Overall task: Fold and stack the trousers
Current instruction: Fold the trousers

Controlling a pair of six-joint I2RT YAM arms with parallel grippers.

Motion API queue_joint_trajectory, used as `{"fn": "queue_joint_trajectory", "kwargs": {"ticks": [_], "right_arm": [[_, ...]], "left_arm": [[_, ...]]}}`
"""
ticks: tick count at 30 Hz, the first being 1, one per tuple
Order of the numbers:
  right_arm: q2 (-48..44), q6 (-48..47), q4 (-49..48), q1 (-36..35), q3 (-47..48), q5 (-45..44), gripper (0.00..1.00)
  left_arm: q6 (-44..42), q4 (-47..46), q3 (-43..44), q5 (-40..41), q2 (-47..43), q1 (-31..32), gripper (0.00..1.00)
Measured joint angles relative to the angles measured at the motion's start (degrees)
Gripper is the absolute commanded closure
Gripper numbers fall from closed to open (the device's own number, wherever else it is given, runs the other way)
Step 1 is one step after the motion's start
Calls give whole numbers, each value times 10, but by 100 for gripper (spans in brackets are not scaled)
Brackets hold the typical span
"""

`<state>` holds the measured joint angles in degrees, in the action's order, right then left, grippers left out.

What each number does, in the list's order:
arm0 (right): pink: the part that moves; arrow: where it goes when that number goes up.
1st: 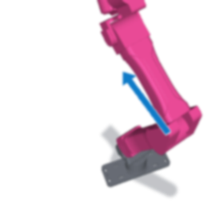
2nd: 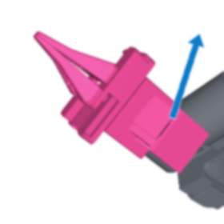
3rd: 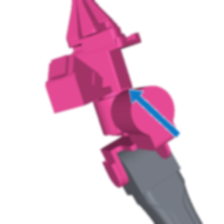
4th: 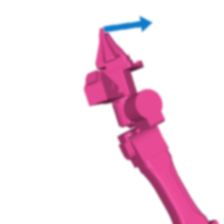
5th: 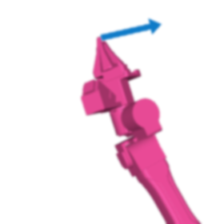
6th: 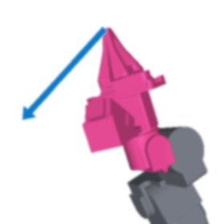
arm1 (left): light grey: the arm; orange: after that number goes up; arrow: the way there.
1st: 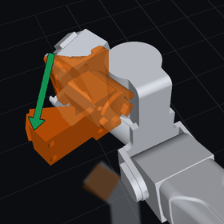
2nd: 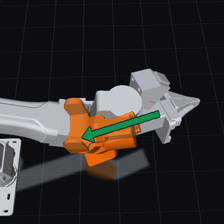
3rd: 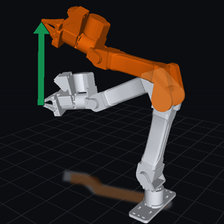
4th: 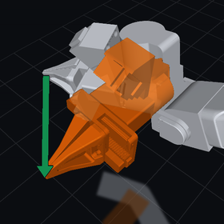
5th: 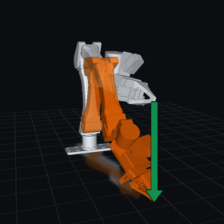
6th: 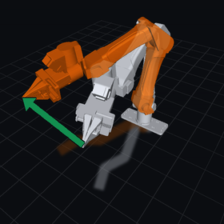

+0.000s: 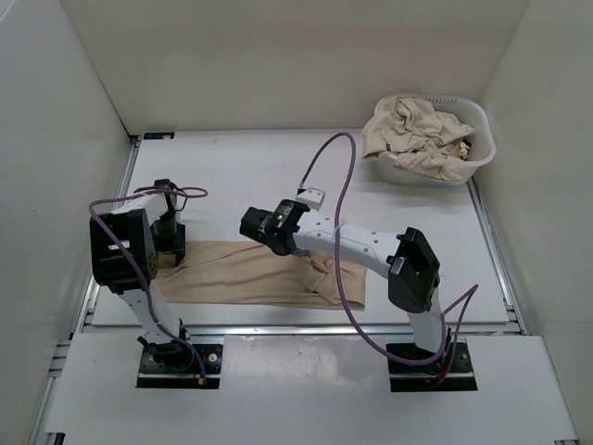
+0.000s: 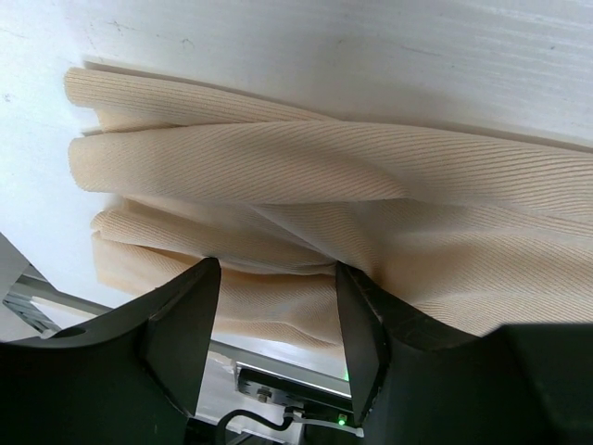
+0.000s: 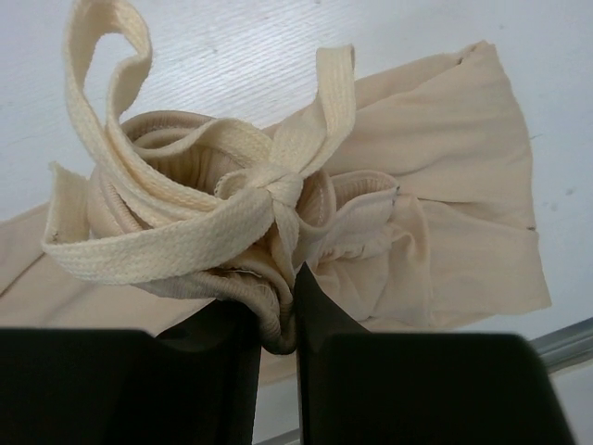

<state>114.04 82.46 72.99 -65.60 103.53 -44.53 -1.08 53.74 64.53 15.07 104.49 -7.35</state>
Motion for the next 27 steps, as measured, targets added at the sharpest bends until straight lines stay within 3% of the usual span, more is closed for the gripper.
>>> {"fn": "queue_joint_trajectory", "kwargs": {"ticks": [1, 2, 4, 5, 9, 13, 17, 22, 27], "right_arm": [[5, -6, -2, -1, 10, 1, 100], [8, -12, -3, -1, 19, 3, 93], [15, -40, -12, -2, 34, 10, 73], [21, -62, -21, -2, 45, 16, 58], [67, -195, -83, -9, 103, 51, 29], [125, -352, -142, -52, 174, 75, 20], [101, -443, -188, -114, 135, 75, 18], [-67, -442, -230, -127, -58, 62, 17], [-289, -349, -233, 16, -226, 55, 21]], "left_arm": [[0, 0, 0, 1, 0, 0, 34], [0, 0, 0, 2, 0, 0, 34], [0, 0, 0, 2, 0, 0, 34], [0, 0, 0, 2, 1, 0, 34], [0, 0, 0, 4, 1, 0, 33], [0, 2, 2, 9, 1, 1, 30], [1, 2, 12, 10, 0, -3, 30], [5, 23, 87, 11, -4, -2, 28], [7, 56, 248, 13, -27, 46, 23]]}}
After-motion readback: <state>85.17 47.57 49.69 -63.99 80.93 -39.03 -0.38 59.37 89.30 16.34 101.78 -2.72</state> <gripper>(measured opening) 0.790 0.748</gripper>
